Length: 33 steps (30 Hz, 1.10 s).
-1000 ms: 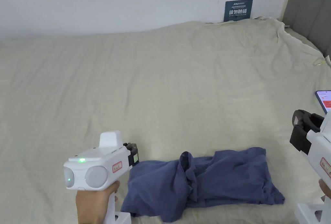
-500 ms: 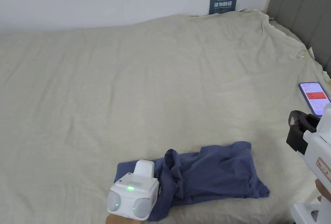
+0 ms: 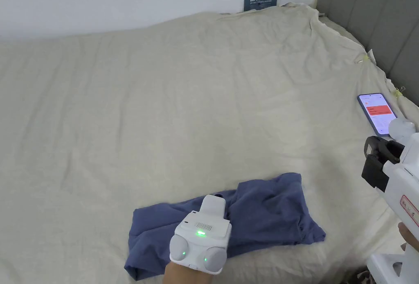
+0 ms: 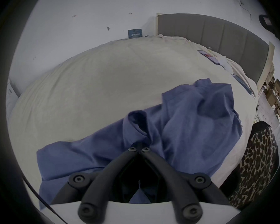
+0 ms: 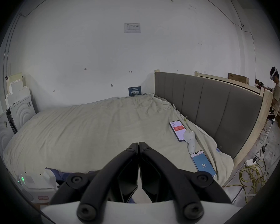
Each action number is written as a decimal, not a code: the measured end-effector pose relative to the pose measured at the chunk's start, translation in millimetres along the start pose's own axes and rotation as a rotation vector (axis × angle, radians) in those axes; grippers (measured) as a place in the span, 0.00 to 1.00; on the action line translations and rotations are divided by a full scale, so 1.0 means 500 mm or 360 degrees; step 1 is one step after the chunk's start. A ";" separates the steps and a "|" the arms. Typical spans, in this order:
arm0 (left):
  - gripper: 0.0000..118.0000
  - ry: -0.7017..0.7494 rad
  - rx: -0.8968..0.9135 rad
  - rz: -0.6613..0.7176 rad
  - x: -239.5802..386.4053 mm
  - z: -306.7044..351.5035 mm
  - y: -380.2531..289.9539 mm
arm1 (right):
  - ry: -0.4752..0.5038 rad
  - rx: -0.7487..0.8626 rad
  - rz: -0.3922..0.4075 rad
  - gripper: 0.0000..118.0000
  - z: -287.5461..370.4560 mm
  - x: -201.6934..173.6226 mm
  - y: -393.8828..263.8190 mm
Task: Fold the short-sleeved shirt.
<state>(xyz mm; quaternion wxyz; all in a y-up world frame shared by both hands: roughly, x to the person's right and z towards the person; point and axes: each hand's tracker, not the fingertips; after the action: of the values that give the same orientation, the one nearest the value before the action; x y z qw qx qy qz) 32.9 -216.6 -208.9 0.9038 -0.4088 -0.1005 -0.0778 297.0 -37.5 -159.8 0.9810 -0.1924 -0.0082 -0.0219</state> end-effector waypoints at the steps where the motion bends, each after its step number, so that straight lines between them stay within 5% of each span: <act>1: 0.00 0.0024 0.0001 -0.0018 0.004 -0.002 0.001 | -0.0004 -0.0001 -0.0002 0.00 0.000 0.002 0.000; 9: 0.00 -0.0103 -0.0013 0.0161 -0.049 0.022 0.020 | -0.0009 0.0000 -0.0008 0.00 0.002 0.001 0.002; 16: 0.00 -0.0430 0.0037 0.0531 -0.200 0.138 0.087 | 0.0037 0.0019 0.0018 0.00 0.003 -0.024 0.014; 23: 0.08 -0.0388 -0.0012 0.0578 -0.359 0.208 0.096 | 0.0088 0.0039 0.0031 0.00 0.000 -0.054 0.022; 25: 0.36 -0.0353 -0.0057 0.0600 -0.396 0.207 0.083 | 0.0104 0.0037 0.0034 0.00 -0.002 -0.064 0.023; 27: 0.76 -0.0320 -0.0126 0.0630 -0.423 0.196 0.065 | 0.0118 0.0036 0.0040 0.00 -0.004 -0.071 0.022; 28: 0.85 -0.0308 -0.0145 0.0655 -0.436 0.191 0.053 | 0.0122 0.0034 0.0045 0.00 -0.004 -0.075 0.023; 33: 0.87 -0.0359 -0.0235 0.0875 -0.497 0.154 -0.006 | 0.0139 0.0023 0.0059 0.00 -0.005 -0.082 0.022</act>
<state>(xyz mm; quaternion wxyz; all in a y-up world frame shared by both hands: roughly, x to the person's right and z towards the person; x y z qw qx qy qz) -217.2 -146.0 -218.3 0.8419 -0.4913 -0.0797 0.2086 256.4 -26.6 -167.2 0.9820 -0.1844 0.0382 -0.0119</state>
